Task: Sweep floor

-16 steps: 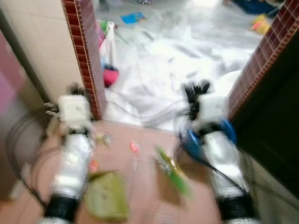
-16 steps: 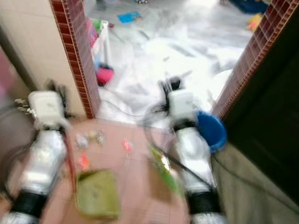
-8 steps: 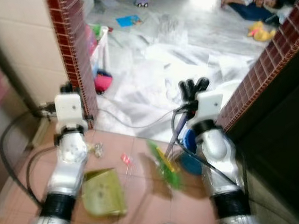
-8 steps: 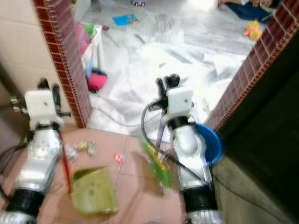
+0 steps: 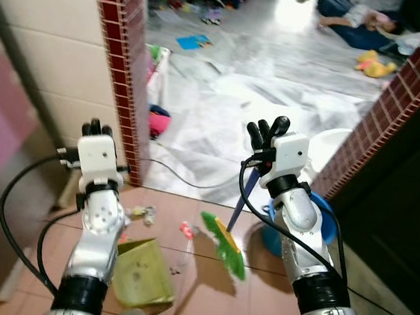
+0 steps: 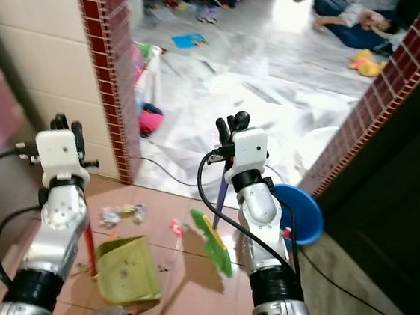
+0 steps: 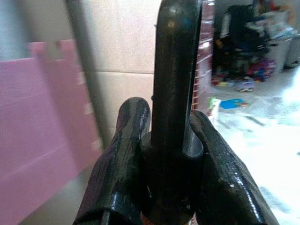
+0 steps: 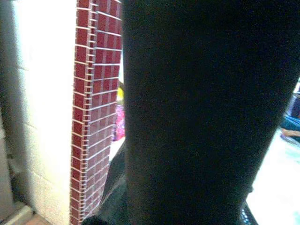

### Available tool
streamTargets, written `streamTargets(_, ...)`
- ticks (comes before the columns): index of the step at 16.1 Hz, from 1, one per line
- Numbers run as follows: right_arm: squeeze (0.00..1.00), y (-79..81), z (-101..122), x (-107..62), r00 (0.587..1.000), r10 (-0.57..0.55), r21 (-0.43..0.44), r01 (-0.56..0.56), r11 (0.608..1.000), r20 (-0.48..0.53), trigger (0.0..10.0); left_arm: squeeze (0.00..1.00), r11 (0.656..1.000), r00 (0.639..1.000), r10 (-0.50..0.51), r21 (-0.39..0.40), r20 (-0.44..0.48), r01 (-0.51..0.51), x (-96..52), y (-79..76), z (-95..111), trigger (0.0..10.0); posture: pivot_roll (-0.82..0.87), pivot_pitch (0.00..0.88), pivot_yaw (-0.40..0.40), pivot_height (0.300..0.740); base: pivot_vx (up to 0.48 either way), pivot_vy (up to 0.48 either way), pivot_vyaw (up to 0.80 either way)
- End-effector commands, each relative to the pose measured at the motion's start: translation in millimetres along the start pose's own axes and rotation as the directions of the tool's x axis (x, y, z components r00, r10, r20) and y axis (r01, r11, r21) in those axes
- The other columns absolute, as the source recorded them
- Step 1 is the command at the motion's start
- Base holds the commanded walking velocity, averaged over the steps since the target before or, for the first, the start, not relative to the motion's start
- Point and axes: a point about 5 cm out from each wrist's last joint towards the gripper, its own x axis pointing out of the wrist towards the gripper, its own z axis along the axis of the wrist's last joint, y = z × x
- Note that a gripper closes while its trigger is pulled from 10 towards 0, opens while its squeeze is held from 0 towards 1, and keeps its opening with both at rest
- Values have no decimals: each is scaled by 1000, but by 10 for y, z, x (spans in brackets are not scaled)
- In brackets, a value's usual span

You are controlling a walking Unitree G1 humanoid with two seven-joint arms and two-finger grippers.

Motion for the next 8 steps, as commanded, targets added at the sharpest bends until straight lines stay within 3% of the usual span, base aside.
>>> streamTargets(1,0,-62,129,64,998,10,-50,-7,999,56,10000,0,1000,998,-1,-13,55,1,25,-35,131,10000,49,0,-18,740,0,0,0)
streamTargets(6,0,-42,173,100,995,30,-56,-25,998,93,10000,0,998,993,61,3,101,-62,28,52,175,10000,43,0,-24,740,0,0,0)
streamTargets(8,0,-31,206,89,991,38,-44,-32,998,126,10000,0,999,997,41,20,65,-42,-14,21,13,10000,35,0,-33,740,0,0,0)
